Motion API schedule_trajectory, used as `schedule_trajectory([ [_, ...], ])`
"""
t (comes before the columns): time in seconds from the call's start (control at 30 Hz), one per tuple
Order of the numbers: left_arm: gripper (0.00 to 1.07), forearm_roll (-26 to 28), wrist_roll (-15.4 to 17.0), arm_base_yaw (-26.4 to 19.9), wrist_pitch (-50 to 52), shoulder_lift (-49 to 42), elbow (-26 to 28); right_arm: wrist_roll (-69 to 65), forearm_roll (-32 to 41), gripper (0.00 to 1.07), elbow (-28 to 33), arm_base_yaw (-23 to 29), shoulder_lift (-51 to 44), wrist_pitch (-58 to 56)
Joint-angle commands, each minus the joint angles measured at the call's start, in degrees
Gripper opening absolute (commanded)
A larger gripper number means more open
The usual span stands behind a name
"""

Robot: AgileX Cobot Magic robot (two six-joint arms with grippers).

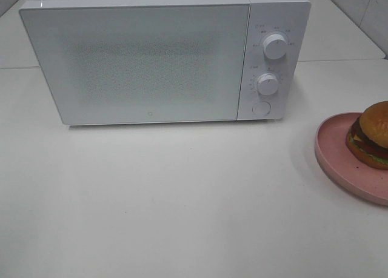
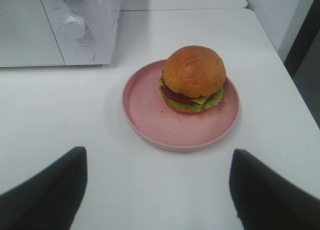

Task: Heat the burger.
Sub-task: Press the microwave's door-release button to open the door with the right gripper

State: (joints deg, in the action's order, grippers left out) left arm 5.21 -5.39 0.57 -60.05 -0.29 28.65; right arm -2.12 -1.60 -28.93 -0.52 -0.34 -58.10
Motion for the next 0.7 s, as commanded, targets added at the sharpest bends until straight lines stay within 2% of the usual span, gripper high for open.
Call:
schedule_trajectory([
  [0.03,0.0,0.4,-0.17,0.17,0.63,-1.43,-0.17,-0.06,-0.52,0.76,0.06,0.0,-1.38,0.8],
  [0.2,0.0,0.4,-0.17,0.17,0.63,-1.38,-0.17,-0.4,-0.11,0.76,-0.52,0.0,-0.34,1.55],
  [0.3,0.0,0.4,-0.17,0.17,0.63,-1.26,-0.17,-0.69,2.06,0.76,-2.01,0.0,2.52,7.22],
  [0.33,0.0,0.4,-0.17,0.17,0.63,-1.26,-0.17,-0.63,3.09,0.76,-2.52,0.0,5.61,12.78],
  [0.57,0.0,0.4,-0.17,0.17,0.63,-1.26,-0.17,-0.63,2.92,0.76,-1.78,0.0,15.58,25.84],
  [0.7,0.0,0.4,-0.17,0.17,0.63,-1.26,-0.17,-0.63,2.92,0.69,-0.74,0.0,25.04,34.89],
])
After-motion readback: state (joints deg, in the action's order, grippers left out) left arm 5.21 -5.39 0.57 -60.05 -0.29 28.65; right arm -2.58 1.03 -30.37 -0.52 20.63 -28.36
